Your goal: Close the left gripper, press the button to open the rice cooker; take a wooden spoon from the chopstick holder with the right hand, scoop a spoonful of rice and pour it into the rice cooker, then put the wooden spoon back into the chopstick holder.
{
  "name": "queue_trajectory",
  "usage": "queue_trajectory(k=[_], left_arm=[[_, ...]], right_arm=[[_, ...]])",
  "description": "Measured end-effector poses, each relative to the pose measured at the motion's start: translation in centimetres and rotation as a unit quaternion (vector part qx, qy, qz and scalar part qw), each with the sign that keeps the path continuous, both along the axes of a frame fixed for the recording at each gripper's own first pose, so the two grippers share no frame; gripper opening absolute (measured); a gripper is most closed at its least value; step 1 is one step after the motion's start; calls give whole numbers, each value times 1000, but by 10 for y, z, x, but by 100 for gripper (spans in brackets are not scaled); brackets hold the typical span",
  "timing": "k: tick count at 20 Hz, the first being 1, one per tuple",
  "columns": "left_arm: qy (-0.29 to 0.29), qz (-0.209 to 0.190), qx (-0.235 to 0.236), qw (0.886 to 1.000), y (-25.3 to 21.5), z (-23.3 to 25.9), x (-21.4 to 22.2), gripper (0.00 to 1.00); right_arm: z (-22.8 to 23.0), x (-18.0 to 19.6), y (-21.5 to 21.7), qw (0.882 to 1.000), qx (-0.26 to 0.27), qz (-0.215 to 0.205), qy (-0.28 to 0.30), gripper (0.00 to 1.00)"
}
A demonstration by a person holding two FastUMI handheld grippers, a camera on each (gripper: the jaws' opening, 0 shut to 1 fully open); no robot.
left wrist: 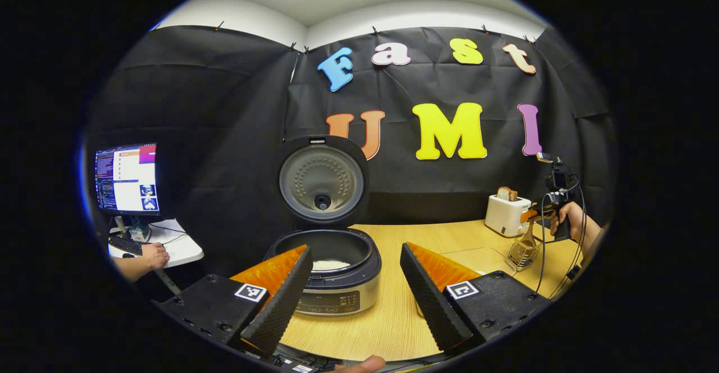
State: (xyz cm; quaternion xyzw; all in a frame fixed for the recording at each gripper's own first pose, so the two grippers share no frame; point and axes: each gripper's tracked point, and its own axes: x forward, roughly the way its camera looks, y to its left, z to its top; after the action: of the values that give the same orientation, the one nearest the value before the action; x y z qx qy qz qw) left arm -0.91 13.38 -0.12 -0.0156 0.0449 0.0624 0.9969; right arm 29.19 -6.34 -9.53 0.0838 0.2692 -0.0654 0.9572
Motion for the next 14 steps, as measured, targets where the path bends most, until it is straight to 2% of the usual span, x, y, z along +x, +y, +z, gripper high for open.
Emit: queue_trajectory(k=[1, 3, 4, 5, 9, 14], left_arm=[[-3, -5, 4, 1000, -4, 2, 0, 100], [-5, -9, 12, 1000, -6, 4, -3, 100], [-6, -12, 13, 1000, -8, 5, -4, 95], [-7, -15, 13, 1000, -10, 6, -5, 99], [-6, -20, 5, 1000, -9, 6, -6, 99], [-2, -18, 6, 1000, -4, 4, -8, 100]], right_arm=[[5, -8, 7, 1000, -6, 4, -2, 18], [22, -18, 12, 999, -34, 8, -22, 18], [32, -23, 16, 998, -45, 10, -34, 18], [44, -28, 19, 998, -53, 9, -45, 18], [101, -52, 41, 992, -76, 15, -98, 18], [161, -82, 107, 980, -103, 64, -157, 18]])
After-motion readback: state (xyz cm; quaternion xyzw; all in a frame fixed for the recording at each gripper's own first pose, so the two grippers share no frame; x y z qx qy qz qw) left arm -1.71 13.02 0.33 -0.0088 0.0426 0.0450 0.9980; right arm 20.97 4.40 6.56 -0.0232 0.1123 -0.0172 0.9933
